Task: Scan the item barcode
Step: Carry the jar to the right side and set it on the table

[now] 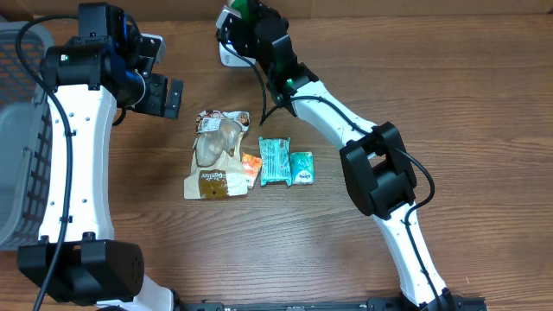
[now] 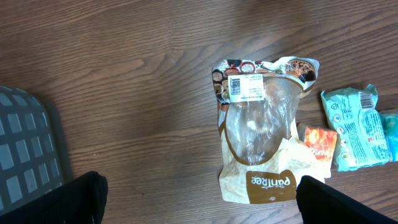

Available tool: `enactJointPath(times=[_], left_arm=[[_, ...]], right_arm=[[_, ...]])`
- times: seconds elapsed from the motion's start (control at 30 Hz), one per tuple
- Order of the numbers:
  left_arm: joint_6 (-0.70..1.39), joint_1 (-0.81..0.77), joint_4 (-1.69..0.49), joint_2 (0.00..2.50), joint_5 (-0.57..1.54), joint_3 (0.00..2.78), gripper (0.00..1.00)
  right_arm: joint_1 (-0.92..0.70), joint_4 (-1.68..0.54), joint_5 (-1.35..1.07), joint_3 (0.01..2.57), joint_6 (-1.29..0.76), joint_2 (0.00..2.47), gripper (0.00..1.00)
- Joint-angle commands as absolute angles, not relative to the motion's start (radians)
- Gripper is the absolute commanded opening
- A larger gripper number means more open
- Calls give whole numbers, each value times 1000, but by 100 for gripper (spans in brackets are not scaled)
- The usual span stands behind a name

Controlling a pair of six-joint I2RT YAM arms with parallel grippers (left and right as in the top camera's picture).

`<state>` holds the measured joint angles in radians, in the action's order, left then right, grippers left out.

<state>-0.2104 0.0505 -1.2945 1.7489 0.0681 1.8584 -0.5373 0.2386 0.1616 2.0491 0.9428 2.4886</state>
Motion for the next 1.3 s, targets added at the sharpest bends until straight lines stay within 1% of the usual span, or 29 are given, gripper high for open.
enactJointPath(times=[0.0,0.4,0.5,0.6,0.73,0.83,0.97,1.07,1.2,1.27], left_arm=[[-221,52,-1297,1752,78,1867,100],[-221,52,-1297,1752,78,1867,99],[-221,52,-1297,1752,78,1867,99],[-221,52,-1297,1752,78,1867,100],[-221,52,-1297,1752,78,1867,99],[-221,52,-1297,1752,78,1867,100],[-221,52,-1297,1752,78,1867,99],[-221,52,-1297,1752,78,1867,100],[-221,52,-1297,1752,78,1867,100],[-221,52,-1297,1752,78,1867,100]], right_arm=[[-527,261,137,2054,978,2496,34],[-522,270,118,2054,978,2531,34],[-522,299,120,2054,978,2531,39],[-522,310,123,2054,972,2524,39],[-523,271,123,2054,943,2481,38],[-523,210,122,2054,828,2419,38],[-523,41,122,2054,656,2294,38],[-523,-135,121,2054,480,2175,38],[-511,-446,84,2055,174,2007,38],[-491,-608,52,2055,73,1937,38]])
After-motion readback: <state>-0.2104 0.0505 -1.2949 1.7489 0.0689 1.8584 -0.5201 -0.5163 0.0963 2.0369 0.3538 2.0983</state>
